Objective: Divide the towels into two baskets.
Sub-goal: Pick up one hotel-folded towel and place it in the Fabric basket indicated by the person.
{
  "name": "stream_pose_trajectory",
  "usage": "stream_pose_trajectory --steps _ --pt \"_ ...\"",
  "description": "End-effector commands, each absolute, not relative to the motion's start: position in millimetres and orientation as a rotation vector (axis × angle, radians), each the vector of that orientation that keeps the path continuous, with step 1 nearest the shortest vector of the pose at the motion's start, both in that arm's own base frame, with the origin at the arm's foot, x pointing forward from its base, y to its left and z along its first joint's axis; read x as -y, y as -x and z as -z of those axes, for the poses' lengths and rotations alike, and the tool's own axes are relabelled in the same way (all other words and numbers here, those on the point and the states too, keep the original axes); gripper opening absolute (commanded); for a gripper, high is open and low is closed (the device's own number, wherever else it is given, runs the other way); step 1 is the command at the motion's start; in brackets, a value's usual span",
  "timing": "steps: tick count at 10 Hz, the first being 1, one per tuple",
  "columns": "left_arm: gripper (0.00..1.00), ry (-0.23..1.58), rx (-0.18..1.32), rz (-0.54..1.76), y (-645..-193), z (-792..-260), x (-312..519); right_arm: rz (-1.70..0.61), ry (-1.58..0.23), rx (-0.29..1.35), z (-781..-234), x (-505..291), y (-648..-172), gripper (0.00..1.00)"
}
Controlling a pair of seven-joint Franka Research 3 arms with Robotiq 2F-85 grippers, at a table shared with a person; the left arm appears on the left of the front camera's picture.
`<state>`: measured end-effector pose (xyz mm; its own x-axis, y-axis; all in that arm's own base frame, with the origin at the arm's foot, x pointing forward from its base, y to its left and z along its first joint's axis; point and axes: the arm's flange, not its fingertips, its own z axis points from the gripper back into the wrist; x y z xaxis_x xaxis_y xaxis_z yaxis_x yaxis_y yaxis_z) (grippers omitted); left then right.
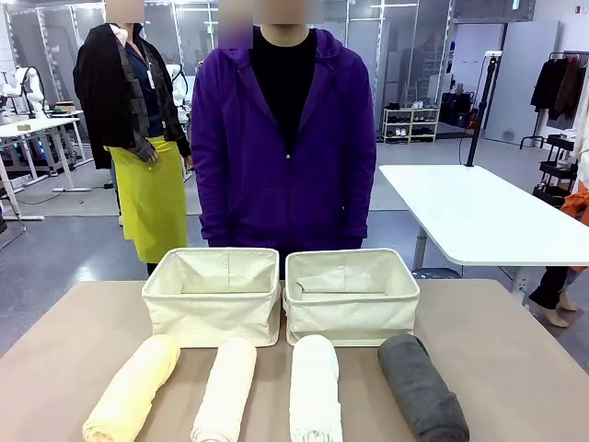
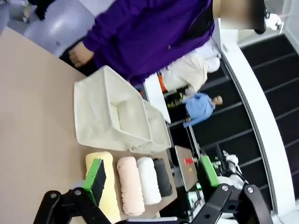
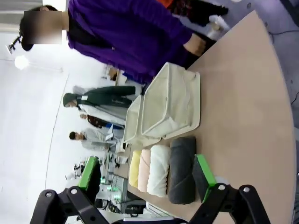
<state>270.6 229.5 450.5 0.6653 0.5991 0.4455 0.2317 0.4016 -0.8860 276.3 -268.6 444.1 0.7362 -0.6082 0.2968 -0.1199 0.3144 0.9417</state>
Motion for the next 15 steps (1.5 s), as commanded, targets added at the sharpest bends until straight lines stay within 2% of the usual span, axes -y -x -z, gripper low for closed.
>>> stream_pose_trajectory --steps 1,15 --pt "1.00 1.142 0.854 -0.267 -265 -458 -213 0.325 -1.236 0.666 -441 254 -294 1.00" --pt "1.00 1.168 0.855 -0.272 -271 -451 -230 0.325 -1.236 0.666 -441 254 -294 1.00"
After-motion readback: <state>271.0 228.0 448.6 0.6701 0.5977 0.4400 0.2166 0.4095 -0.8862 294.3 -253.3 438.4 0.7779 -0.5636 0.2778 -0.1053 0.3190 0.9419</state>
